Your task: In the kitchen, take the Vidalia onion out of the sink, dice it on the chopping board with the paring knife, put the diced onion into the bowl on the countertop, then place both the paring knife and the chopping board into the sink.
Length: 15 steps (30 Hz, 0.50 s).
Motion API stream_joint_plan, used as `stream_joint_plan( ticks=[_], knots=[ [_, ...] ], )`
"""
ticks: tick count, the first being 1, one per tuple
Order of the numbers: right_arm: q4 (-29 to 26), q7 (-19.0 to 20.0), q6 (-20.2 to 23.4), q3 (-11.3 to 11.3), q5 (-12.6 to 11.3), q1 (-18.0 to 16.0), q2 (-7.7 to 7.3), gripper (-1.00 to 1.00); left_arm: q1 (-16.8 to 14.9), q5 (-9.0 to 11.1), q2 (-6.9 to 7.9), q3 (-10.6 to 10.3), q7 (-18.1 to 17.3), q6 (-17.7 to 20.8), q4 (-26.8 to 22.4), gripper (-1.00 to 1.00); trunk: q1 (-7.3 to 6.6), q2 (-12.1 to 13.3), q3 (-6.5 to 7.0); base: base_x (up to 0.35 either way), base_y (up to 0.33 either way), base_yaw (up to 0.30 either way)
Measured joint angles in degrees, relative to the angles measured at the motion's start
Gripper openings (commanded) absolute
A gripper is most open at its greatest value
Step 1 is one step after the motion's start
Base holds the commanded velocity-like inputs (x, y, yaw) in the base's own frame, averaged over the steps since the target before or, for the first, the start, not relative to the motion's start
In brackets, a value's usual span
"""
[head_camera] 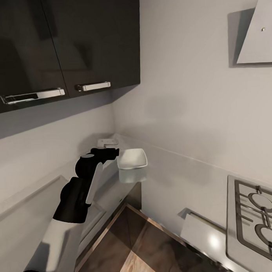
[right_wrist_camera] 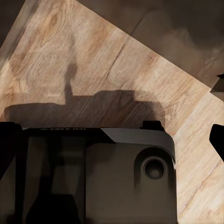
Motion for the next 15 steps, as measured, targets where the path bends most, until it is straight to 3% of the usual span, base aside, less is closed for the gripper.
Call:
stream_joint_plan(
  ticks=[10,15],
  knots=[
    [0.0,0.0,0.0,0.0,0.0,0.0,0.00,1.00,0.0,0.3,-0.19,-0.1,0.0,0.0,1.2,1.00,0.00,0.0,-0.92,0.000,0.000,0.000],
    [0.0,0.0,0.0,0.0,0.0,0.0,0.00,1.00,-0.2,0.4,-0.73,0.0,0.0,0.2,6.5,1.00,0.00,0.0,-1.26,0.000,0.000,0.000]
  ],
)
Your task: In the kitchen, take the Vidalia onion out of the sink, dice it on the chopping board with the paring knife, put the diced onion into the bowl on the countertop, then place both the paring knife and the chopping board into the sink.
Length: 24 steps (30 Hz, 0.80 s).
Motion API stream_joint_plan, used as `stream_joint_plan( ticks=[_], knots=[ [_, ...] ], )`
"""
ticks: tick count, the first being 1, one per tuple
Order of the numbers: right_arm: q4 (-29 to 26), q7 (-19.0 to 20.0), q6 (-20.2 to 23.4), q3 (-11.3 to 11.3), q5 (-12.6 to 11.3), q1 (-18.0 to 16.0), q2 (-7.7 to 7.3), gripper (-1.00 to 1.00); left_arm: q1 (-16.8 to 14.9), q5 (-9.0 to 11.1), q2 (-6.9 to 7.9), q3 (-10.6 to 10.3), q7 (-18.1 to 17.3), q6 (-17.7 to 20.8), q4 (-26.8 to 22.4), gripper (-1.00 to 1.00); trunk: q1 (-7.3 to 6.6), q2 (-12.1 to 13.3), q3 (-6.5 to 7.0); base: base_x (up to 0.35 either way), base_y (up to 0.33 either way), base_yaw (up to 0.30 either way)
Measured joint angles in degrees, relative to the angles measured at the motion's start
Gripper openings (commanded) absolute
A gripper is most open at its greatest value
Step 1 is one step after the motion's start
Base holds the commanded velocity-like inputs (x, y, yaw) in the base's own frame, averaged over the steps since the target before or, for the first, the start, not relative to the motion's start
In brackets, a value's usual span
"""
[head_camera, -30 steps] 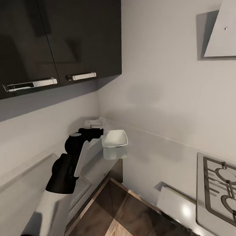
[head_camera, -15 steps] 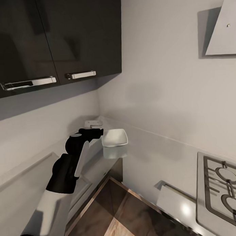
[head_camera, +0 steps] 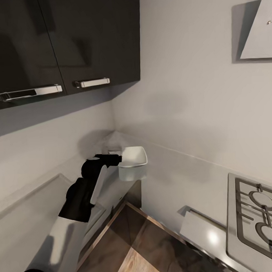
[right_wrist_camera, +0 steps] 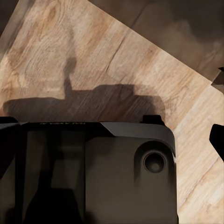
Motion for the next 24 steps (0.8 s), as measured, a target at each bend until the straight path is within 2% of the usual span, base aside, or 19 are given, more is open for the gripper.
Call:
stream_joint_plan(
  ticks=[4,7,9,12,17,24],
  knots=[
    [0.0,0.0,0.0,0.0,0.0,0.0,0.00,1.00,-2.0,0.3,-0.23,0.0,0.0,0.1,6.1,1.00,0.00,0.0,-0.10,0.000,0.000,0.000],
    [0.0,0.0,0.0,0.0,0.0,0.0,0.00,1.00,-6.8,0.6,-0.30,0.0,0.0,0.2,11.3,1.00,0.00,0.0,-0.12,0.000,0.000,0.000],
    [0.0,0.0,0.0,0.0,0.0,0.0,0.00,1.00,-11.4,1.4,-0.32,0.1,0.0,0.2,17.1,1.00,0.00,0.0,-0.11,0.000,0.000,0.000],
    [0.0,0.1,0.0,0.0,0.0,0.0,0.00,1.00,-14.7,2.6,-0.33,0.2,0.0,0.2,20.6,1.00,-0.01,0.0,-0.12,0.000,0.000,0.000],
    [0.0,0.1,0.0,0.0,0.0,0.0,0.02,1.00,-16.7,4.1,-0.34,0.2,0.0,0.1,23.2,1.00,0.00,0.0,-0.13,0.000,0.000,0.000],
    [0.0,0.1,0.0,0.0,0.0,0.0,0.02,1.00,-17.1,4.5,-0.27,0.2,-0.1,-0.7,27.8,1.00,0.00,0.0,-0.18,0.000,0.000,0.000]
  ],
)
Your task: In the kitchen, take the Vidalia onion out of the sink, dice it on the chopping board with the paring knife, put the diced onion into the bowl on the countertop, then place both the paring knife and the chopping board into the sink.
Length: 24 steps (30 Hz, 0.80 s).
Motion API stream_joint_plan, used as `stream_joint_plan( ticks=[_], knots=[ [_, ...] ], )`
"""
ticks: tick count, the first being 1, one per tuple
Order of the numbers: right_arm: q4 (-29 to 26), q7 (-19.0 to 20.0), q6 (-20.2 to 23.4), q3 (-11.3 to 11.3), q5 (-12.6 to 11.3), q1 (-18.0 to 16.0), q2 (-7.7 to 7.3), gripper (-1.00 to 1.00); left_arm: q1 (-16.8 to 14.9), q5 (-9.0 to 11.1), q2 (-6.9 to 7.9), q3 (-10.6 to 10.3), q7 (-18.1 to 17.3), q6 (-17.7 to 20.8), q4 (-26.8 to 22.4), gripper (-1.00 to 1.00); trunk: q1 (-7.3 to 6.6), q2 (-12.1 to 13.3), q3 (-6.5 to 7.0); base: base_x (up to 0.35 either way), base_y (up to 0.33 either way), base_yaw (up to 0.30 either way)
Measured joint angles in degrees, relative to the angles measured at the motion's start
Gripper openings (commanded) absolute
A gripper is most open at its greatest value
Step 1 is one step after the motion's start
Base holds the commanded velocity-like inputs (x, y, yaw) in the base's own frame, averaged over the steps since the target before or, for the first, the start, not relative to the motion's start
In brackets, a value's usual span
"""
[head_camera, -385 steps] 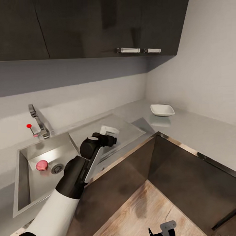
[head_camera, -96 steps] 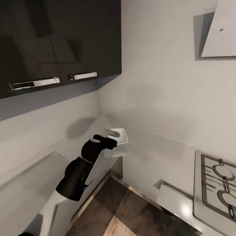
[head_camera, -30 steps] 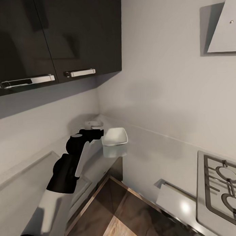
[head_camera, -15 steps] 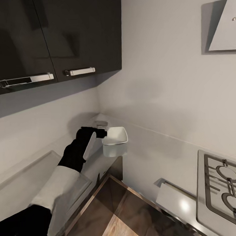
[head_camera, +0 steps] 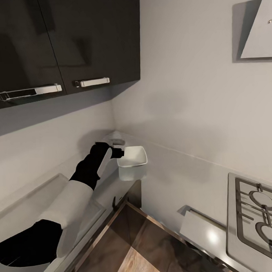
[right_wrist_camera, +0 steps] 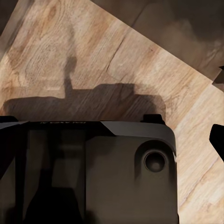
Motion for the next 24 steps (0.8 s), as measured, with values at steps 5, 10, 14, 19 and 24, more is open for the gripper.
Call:
stream_joint_plan(
  ticks=[5,10,14,19,24],
  knots=[
    [0.0,0.0,0.0,0.0,0.0,0.0,-0.02,1.00,0.0,0.0,0.01,0.0,0.0,-3.5,0.7,1.00,0.00,0.0,-0.37,0.000,0.000,0.000],
    [0.0,0.0,0.0,0.0,0.0,0.0,0.00,1.00,0.0,0.0,0.10,0.0,0.0,-4.2,-4.3,1.00,0.00,0.0,-0.82,0.000,0.000,0.000],
    [0.0,0.0,0.0,0.0,0.0,0.0,0.05,1.00,0.0,0.0,0.10,0.0,0.1,-4.2,-6.5,1.00,0.00,0.0,-1.19,0.000,0.000,0.000],
    [0.0,0.0,0.0,0.0,0.0,0.0,0.07,1.00,0.0,0.0,0.16,-0.1,0.1,-4.1,-7.3,1.00,0.00,0.0,-1.65,0.000,0.000,0.000],
    [0.0,0.1,0.0,0.0,0.0,0.0,0.07,1.00,0.0,-0.1,0.22,-0.2,0.0,-4.2,-7.5,1.00,0.00,0.0,-2.11,0.000,0.000,0.000]
  ],
)
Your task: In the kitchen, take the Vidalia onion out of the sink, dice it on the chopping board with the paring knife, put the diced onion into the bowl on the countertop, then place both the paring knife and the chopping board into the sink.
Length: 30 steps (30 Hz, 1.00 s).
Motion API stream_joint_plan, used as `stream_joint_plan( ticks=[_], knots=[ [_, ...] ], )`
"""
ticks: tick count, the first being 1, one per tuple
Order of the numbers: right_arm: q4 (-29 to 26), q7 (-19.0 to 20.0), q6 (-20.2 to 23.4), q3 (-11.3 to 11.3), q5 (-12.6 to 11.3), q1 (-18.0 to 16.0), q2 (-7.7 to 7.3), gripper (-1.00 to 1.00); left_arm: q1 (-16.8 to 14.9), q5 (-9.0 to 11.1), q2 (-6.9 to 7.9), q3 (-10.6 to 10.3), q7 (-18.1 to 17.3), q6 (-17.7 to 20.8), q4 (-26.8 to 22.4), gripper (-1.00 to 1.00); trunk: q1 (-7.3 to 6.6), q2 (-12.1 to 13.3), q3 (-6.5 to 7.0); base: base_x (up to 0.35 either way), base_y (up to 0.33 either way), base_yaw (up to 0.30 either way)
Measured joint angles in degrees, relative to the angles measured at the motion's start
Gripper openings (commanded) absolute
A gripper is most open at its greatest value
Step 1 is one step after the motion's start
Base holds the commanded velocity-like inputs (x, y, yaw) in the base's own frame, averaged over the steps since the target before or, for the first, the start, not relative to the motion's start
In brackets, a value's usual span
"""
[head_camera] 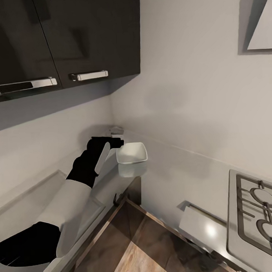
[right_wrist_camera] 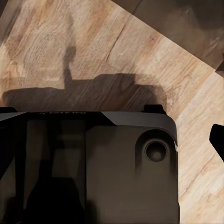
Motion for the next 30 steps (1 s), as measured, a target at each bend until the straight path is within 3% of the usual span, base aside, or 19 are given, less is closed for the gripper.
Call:
stream_joint_plan(
  ticks=[18,30],
  knots=[
    [0.0,0.3,0.0,0.0,0.0,0.0,0.00,1.00,0.0,-0.2,0.24,0.0,0.1,0.0,-0.2,1.00,0.00,0.0,-1.66,0.006,0.000,0.000],
    [0.0,0.3,0.0,0.0,0.0,0.0,0.00,1.00,0.0,-0.2,0.31,-0.1,0.0,0.0,-0.3,1.00,-0.01,0.0,-2.61,0.174,0.000,0.000]
  ],
)
